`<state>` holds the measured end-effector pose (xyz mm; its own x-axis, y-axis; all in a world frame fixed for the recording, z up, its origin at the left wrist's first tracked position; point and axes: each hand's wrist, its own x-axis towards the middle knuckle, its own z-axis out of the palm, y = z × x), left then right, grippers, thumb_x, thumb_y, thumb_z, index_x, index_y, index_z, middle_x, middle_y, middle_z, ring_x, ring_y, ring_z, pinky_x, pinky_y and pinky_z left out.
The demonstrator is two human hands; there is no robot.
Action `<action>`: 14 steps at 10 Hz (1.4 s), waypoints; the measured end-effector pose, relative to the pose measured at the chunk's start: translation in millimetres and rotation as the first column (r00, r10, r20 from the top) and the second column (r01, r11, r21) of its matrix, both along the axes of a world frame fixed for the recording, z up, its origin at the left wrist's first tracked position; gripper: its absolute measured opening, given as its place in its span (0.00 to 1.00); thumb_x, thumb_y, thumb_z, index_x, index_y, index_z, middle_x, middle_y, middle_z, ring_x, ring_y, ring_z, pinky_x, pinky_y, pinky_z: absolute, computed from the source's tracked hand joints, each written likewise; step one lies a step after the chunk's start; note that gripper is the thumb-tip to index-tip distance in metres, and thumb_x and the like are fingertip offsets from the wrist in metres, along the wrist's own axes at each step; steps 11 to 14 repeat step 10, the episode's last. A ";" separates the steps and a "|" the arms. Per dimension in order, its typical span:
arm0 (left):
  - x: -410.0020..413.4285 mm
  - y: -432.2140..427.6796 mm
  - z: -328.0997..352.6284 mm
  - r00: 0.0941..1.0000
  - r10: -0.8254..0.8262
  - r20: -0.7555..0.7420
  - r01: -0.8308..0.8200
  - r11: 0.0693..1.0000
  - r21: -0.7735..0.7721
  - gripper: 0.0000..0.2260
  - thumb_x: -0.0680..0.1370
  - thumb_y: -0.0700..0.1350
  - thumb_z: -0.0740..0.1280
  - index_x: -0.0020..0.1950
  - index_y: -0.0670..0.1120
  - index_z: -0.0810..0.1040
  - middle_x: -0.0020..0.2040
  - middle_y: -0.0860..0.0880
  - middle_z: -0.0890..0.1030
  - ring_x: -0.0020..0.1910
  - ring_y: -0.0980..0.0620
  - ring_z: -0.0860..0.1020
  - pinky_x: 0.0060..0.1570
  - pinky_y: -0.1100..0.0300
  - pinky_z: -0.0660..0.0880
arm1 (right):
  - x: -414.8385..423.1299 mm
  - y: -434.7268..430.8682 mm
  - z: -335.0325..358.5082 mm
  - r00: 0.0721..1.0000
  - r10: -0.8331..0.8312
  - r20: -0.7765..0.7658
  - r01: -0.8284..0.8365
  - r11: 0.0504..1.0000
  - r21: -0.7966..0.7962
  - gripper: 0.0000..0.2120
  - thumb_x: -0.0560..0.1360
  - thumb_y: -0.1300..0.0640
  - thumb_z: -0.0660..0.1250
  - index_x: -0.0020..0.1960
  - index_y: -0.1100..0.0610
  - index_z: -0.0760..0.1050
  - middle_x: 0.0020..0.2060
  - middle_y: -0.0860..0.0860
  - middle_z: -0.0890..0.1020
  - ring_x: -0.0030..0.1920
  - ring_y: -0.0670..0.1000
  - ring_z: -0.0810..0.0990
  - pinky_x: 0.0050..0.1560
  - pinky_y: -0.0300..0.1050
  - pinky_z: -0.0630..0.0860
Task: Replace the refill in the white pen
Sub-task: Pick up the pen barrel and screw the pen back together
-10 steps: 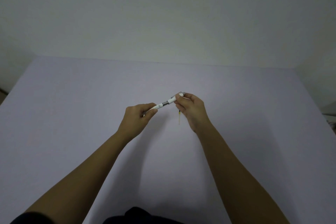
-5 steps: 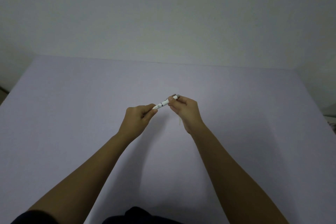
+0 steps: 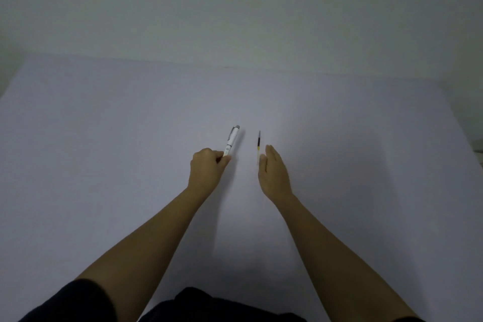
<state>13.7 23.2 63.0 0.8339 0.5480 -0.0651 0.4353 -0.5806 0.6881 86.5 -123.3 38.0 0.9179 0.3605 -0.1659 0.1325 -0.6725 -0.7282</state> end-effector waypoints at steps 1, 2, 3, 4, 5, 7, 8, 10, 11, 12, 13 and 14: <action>8.3 -14.6 -42.5 0.994 0.056 -0.099 -0.063 0.996 -0.070 0.15 0.77 0.44 0.65 0.36 0.35 0.78 0.24 0.50 0.66 0.24 0.54 0.63 0.24 0.62 0.57 | -13.3 -23.4 -55.3 0.993 0.114 -0.021 -0.116 0.961 -0.253 0.24 0.82 0.54 0.47 0.75 0.62 0.48 0.77 0.56 0.51 0.77 0.54 0.47 0.76 0.49 0.46; 18.2 -27.2 -84.5 0.963 0.123 -0.241 -0.142 0.988 -0.060 0.15 0.78 0.44 0.63 0.39 0.34 0.78 0.28 0.45 0.70 0.27 0.51 0.67 0.25 0.61 0.59 | -20.1 -38.8 -102.9 0.988 0.076 -0.132 -0.122 0.912 -0.391 0.25 0.82 0.53 0.46 0.76 0.61 0.44 0.78 0.56 0.47 0.77 0.54 0.44 0.76 0.50 0.43; 16.3 -36.5 -85.5 0.966 0.099 -0.240 -0.111 0.993 -0.040 0.14 0.79 0.44 0.61 0.43 0.33 0.77 0.36 0.39 0.73 0.33 0.44 0.72 0.32 0.56 0.66 | -25.0 -46.2 -108.0 0.991 0.134 0.013 -0.114 0.883 -0.455 0.27 0.81 0.53 0.47 0.76 0.60 0.43 0.77 0.56 0.47 0.77 0.54 0.45 0.75 0.51 0.43; 19.6 -37.8 -85.6 0.975 0.087 -0.204 -0.088 0.996 0.002 0.13 0.79 0.44 0.61 0.46 0.33 0.76 0.41 0.37 0.75 0.37 0.41 0.74 0.35 0.54 0.67 | -23.4 -41.9 -103.4 0.985 0.144 0.095 -0.087 0.890 -0.448 0.27 0.81 0.54 0.49 0.76 0.61 0.45 0.77 0.57 0.49 0.77 0.55 0.48 0.75 0.51 0.44; 14.4 -39.1 -88.2 0.978 0.149 -0.145 -0.155 0.988 -0.030 0.12 0.79 0.46 0.61 0.48 0.37 0.76 0.44 0.39 0.76 0.38 0.48 0.70 0.37 0.58 0.65 | -27.3 -39.7 -99.0 0.979 0.134 0.154 -0.054 0.898 -0.437 0.26 0.81 0.54 0.50 0.75 0.61 0.48 0.77 0.57 0.52 0.77 0.55 0.50 0.75 0.51 0.46; 16.2 -41.9 -92.6 0.974 0.191 -0.124 -0.202 0.976 -0.082 0.11 0.78 0.47 0.62 0.49 0.39 0.75 0.47 0.41 0.76 0.41 0.50 0.69 0.40 0.59 0.66 | -26.9 -39.5 -103.3 0.978 0.126 0.167 -0.040 0.895 -0.444 0.26 0.80 0.54 0.50 0.76 0.61 0.48 0.77 0.56 0.52 0.77 0.54 0.50 0.75 0.50 0.44; 15.5 -41.4 -91.9 0.981 0.145 -0.130 -0.147 0.989 -0.003 0.13 0.78 0.47 0.63 0.47 0.36 0.74 0.47 0.39 0.76 0.39 0.47 0.71 0.39 0.57 0.68 | -25.9 -39.4 -103.6 0.978 0.144 0.153 -0.058 0.885 -0.462 0.26 0.81 0.54 0.50 0.76 0.60 0.47 0.77 0.56 0.51 0.77 0.54 0.49 0.75 0.49 0.43; 15.9 -31.1 -71.1 0.978 0.165 -0.129 -0.160 0.986 0.044 0.16 0.78 0.50 0.64 0.52 0.36 0.73 0.47 0.37 0.75 0.39 0.45 0.71 0.39 0.57 0.68 | -20.8 -40.3 -93.6 0.987 0.126 0.102 -0.074 0.912 -0.404 0.26 0.81 0.53 0.47 0.76 0.60 0.44 0.77 0.55 0.48 0.77 0.52 0.46 0.75 0.48 0.41; 15.9 -31.1 -71.1 0.978 0.165 -0.129 -0.160 0.986 0.044 0.16 0.78 0.50 0.64 0.52 0.36 0.73 0.47 0.37 0.75 0.39 0.45 0.71 0.39 0.57 0.68 | -20.8 -40.3 -93.6 0.987 0.126 0.102 -0.074 0.912 -0.404 0.26 0.81 0.53 0.47 0.76 0.60 0.44 0.77 0.55 0.48 0.77 0.52 0.46 0.75 0.48 0.41; 15.9 -31.1 -71.1 0.978 0.165 -0.129 -0.160 0.986 0.044 0.16 0.78 0.50 0.64 0.52 0.36 0.73 0.47 0.37 0.75 0.39 0.45 0.71 0.39 0.57 0.68 | -20.8 -40.3 -93.6 0.987 0.126 0.102 -0.074 0.912 -0.404 0.26 0.81 0.53 0.47 0.76 0.60 0.44 0.77 0.55 0.48 0.77 0.52 0.46 0.75 0.48 0.41; 15.9 -31.1 -71.1 0.978 0.165 -0.129 -0.160 0.986 0.044 0.16 0.78 0.50 0.64 0.52 0.36 0.73 0.47 0.37 0.75 0.39 0.45 0.71 0.39 0.57 0.68 | -20.8 -40.3 -93.6 0.987 0.126 0.102 -0.074 0.912 -0.404 0.26 0.81 0.53 0.47 0.76 0.60 0.44 0.77 0.55 0.48 0.77 0.52 0.46 0.75 0.48 0.41; 15.9 -31.1 -71.1 0.978 0.165 -0.129 -0.160 0.986 0.044 0.16 0.78 0.50 0.64 0.52 0.36 0.73 0.47 0.37 0.75 0.39 0.45 0.71 0.39 0.57 0.68 | -20.8 -40.3 -93.6 0.987 0.126 0.102 -0.074 0.912 -0.404 0.26 0.81 0.53 0.47 0.76 0.60 0.44 0.77 0.55 0.48 0.77 0.52 0.46 0.75 0.48 0.41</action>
